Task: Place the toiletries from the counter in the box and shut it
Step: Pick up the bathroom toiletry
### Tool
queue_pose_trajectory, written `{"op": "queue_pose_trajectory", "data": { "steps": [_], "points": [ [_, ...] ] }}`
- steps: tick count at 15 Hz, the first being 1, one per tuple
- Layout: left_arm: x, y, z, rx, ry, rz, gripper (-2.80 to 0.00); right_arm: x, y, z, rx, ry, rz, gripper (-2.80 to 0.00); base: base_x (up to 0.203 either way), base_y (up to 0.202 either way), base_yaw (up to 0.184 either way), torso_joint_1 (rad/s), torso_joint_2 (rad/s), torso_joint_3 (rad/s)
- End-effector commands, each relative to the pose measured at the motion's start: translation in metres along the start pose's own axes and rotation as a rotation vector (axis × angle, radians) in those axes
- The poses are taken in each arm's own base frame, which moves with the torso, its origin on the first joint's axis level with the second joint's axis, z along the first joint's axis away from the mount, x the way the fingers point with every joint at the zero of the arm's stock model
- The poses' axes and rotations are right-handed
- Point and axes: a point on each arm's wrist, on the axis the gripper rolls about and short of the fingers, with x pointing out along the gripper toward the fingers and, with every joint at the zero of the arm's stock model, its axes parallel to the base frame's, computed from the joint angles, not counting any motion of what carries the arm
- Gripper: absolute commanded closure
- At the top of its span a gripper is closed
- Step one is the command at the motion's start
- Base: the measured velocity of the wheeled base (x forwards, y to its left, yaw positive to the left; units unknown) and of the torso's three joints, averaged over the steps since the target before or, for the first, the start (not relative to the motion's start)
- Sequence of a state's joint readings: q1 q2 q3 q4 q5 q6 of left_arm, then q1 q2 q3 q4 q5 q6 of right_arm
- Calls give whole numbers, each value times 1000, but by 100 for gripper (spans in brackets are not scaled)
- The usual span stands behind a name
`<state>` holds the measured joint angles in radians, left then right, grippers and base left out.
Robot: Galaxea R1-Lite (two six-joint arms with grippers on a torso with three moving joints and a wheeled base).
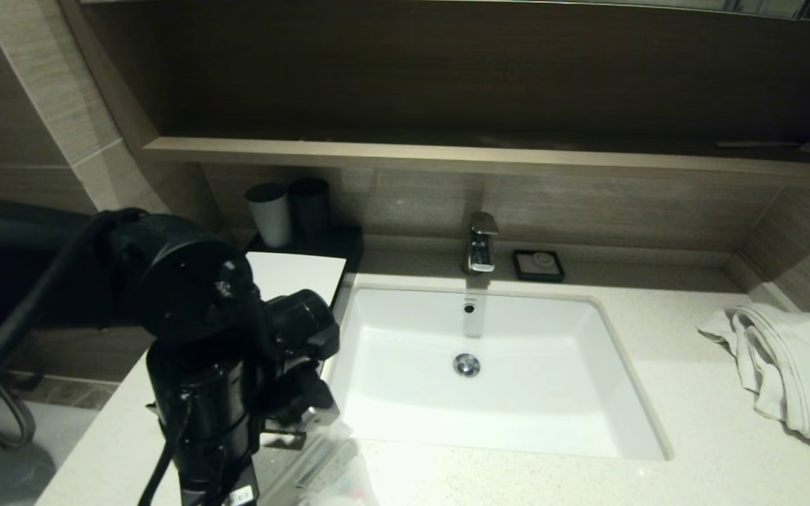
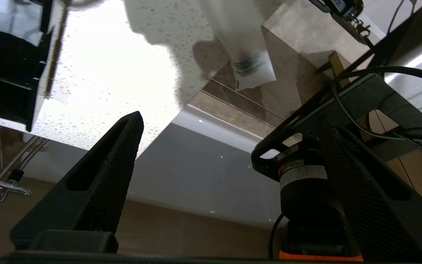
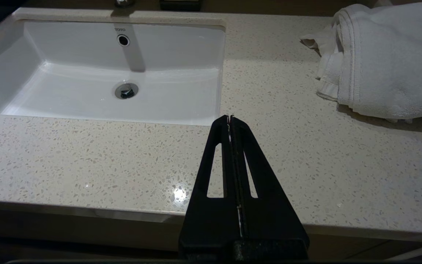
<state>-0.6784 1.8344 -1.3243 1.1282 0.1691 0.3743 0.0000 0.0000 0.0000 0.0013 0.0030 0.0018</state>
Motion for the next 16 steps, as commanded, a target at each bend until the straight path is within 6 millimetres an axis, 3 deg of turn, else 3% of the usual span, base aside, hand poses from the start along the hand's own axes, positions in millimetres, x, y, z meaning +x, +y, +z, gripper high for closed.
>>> {"op": "queue_pose_trajectory", "data": {
  "steps": [1,7,16],
  "points": [
    [6,-2,11,15,39,-3,-280,0,0,0,0,0,0,0,0,0,0,0,0,0],
    [22,-14,33,-4,102,35,-280,0,0,0,0,0,0,0,0,0,0,0,0,0],
    [43,-15,49,-186,168,54,-280,0,0,0,0,0,0,0,0,0,0,0,0,0]
  ]
}}
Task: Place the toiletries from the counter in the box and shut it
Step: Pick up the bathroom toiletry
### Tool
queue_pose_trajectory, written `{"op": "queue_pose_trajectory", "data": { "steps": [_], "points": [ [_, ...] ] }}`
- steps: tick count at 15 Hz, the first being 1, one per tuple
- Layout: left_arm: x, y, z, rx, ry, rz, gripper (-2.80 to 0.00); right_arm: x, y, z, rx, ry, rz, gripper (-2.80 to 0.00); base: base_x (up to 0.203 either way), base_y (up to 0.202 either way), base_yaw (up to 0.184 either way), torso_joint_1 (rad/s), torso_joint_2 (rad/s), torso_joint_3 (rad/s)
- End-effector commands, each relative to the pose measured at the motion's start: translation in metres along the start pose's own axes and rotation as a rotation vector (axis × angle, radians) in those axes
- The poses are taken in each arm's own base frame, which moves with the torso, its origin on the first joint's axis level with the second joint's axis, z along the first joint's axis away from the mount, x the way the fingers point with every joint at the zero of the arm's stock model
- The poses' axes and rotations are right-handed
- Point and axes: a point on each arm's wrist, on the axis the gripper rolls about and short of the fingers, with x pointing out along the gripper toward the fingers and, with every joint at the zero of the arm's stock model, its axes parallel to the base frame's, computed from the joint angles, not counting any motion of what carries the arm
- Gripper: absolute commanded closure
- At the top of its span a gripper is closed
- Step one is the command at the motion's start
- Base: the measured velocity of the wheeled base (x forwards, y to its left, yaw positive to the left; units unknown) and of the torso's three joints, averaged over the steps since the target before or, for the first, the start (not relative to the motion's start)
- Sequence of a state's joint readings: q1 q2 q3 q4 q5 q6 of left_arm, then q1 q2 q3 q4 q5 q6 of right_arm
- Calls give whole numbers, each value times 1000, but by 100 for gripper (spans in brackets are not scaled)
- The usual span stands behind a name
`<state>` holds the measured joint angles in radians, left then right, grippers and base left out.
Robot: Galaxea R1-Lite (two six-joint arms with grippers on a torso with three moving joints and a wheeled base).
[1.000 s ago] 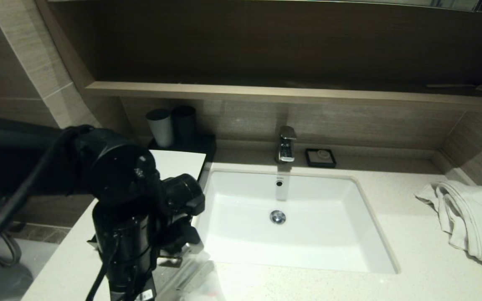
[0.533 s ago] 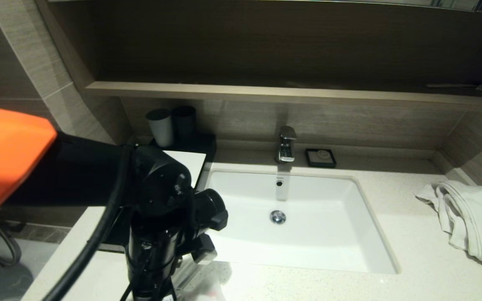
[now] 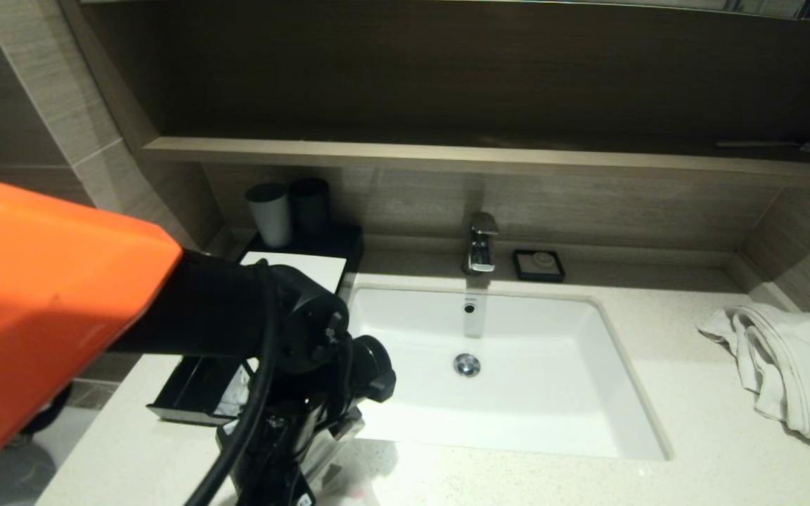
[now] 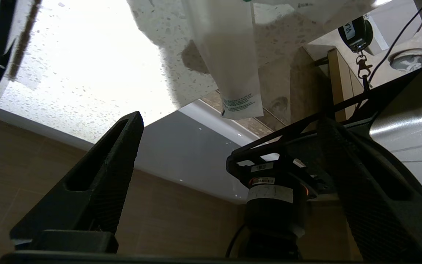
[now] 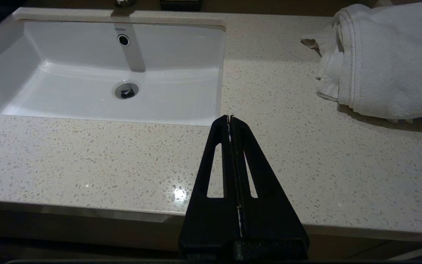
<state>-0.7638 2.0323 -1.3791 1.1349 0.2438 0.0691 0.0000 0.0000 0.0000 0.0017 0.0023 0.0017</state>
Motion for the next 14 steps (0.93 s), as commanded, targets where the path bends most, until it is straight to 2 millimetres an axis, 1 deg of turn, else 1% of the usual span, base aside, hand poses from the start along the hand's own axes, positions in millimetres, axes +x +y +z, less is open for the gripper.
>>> {"op": "queue_pose_trajectory", "data": {
  "steps": [1,4,8,14],
  "points": [
    [6,-1,4,6,30,0,-280,0,0,0,0,0,1,0,0,0,0,0,0,0],
    [8,-1,8,-42,27,-6,-280,0,0,0,0,0,-1,0,0,0,0,0,0,0],
    [10,-1,12,-45,29,-6,-280,0,0,0,0,0,1,0,0,0,0,0,0,0],
    [18,-2,27,-48,46,-5,-280,0,0,0,0,0,1,0,0,0,0,0,0,0]
  ]
}}
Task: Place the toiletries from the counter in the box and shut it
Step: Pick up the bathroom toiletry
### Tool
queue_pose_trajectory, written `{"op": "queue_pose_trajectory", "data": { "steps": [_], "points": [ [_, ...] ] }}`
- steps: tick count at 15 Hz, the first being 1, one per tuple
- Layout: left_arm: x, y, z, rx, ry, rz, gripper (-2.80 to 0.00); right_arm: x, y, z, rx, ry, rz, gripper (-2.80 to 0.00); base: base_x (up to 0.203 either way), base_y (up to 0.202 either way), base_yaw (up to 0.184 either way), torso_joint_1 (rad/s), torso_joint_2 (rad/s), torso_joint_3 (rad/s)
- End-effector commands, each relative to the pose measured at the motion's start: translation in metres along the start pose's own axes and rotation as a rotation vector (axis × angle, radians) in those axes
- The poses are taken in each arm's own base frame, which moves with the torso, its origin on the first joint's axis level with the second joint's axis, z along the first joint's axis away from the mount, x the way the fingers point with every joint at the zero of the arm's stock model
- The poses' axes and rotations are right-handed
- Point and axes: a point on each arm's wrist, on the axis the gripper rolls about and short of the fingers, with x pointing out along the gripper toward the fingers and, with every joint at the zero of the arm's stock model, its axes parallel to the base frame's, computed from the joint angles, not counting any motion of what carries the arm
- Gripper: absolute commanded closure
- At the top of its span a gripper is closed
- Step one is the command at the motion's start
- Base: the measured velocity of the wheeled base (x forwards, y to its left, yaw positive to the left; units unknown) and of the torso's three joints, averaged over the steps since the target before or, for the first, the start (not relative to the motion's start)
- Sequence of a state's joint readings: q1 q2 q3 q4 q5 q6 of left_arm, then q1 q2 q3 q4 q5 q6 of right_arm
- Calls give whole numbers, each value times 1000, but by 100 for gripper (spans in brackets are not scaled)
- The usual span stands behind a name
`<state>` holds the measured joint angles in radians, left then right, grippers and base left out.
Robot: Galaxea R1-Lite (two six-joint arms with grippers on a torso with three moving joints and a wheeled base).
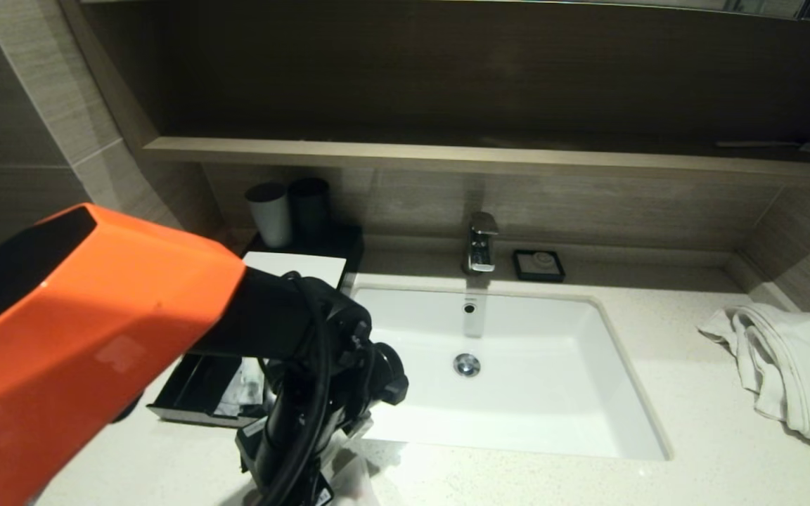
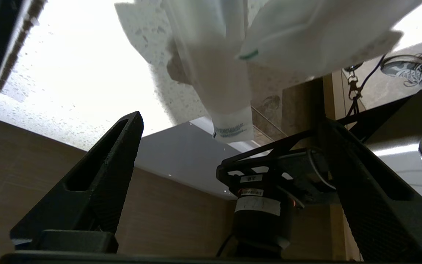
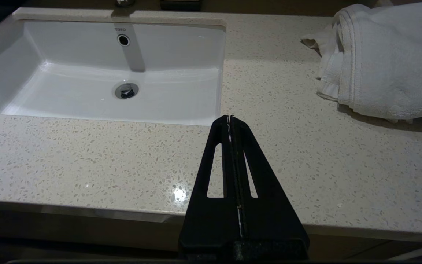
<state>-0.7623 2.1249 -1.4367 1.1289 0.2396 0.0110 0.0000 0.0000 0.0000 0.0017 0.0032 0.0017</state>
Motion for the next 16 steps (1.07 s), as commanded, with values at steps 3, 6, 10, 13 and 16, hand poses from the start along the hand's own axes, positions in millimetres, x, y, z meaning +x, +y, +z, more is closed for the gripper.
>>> {"op": "queue_pose_trajectory", "data": {
  "steps": [3,6,10,13,16],
  "points": [
    [6,-1,7,-31,23,3,-280,0,0,0,0,0,0,0,0,0,0,0,0,0],
    [9,-1,11,-72,31,1,-280,0,0,0,0,0,0,0,0,0,0,0,0,0],
    [8,0,11,-98,26,-5,-280,0,0,0,0,0,0,0,0,0,0,0,0,0],
    [7,1,12,-106,22,-35,-280,0,0,0,0,0,0,0,0,0,0,0,0,0],
    [6,4,14,-117,18,-64,-280,0,0,0,0,0,0,0,0,0,0,0,0,0]
  ]
}}
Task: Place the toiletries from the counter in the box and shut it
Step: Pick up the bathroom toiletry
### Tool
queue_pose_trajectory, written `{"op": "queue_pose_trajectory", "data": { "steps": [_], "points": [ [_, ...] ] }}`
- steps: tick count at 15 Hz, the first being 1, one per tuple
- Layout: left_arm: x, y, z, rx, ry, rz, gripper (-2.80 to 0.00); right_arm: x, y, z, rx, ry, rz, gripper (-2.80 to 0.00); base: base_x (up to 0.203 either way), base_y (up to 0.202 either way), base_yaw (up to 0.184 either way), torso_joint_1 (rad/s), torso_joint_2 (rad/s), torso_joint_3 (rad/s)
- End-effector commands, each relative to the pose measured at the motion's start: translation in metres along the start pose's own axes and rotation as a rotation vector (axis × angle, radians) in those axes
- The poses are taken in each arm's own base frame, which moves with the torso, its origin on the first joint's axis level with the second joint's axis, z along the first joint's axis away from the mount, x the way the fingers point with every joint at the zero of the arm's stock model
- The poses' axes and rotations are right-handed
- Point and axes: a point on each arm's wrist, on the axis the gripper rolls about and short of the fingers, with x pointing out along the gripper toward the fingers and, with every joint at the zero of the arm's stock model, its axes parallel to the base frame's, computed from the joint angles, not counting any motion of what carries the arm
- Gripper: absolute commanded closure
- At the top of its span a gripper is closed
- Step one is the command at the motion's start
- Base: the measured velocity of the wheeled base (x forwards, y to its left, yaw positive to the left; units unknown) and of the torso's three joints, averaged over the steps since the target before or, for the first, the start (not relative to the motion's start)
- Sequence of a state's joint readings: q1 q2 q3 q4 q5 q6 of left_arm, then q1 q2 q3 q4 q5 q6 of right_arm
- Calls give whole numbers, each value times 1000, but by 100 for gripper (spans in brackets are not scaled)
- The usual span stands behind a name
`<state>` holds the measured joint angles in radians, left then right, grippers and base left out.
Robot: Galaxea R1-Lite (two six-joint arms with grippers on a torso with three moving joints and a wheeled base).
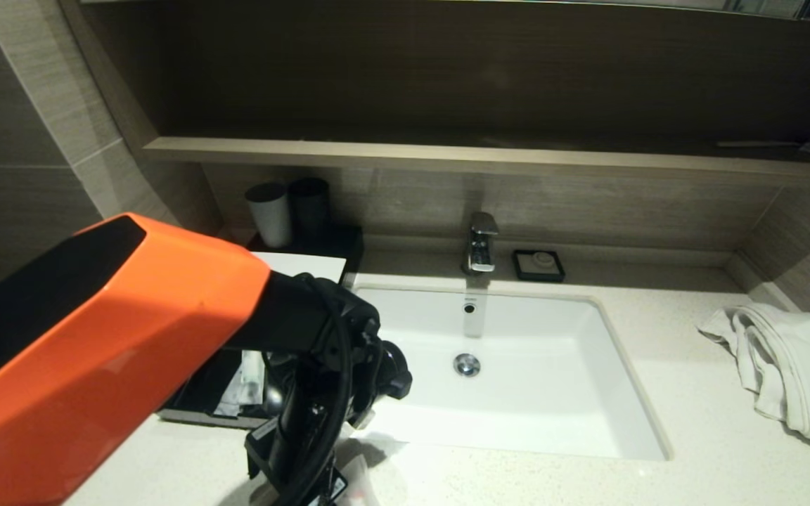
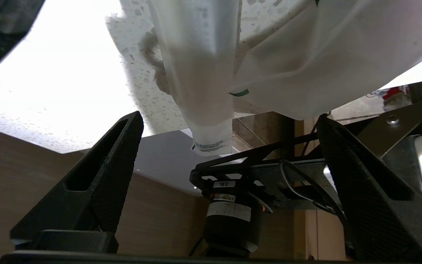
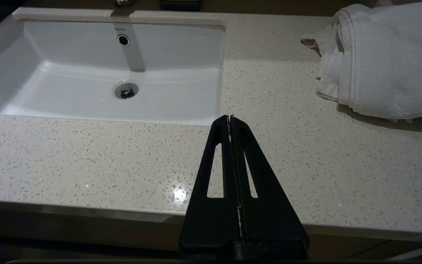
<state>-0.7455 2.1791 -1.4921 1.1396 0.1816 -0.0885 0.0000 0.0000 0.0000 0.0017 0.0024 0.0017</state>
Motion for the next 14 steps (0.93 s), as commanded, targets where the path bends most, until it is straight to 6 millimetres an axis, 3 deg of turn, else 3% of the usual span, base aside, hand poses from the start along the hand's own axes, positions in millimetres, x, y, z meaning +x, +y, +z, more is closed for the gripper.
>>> {"op": "queue_pose_trajectory", "data": {
  "steps": [1,14],
  "points": [
    [0,2,1,-6,3,-7,-280,0,0,0,0,0,0,0,0,0,0,0,0,0],
    [4,25,12,-67,27,-25,-280,0,0,0,0,0,1,0,0,0,0,0,0,0]
  ]
}}
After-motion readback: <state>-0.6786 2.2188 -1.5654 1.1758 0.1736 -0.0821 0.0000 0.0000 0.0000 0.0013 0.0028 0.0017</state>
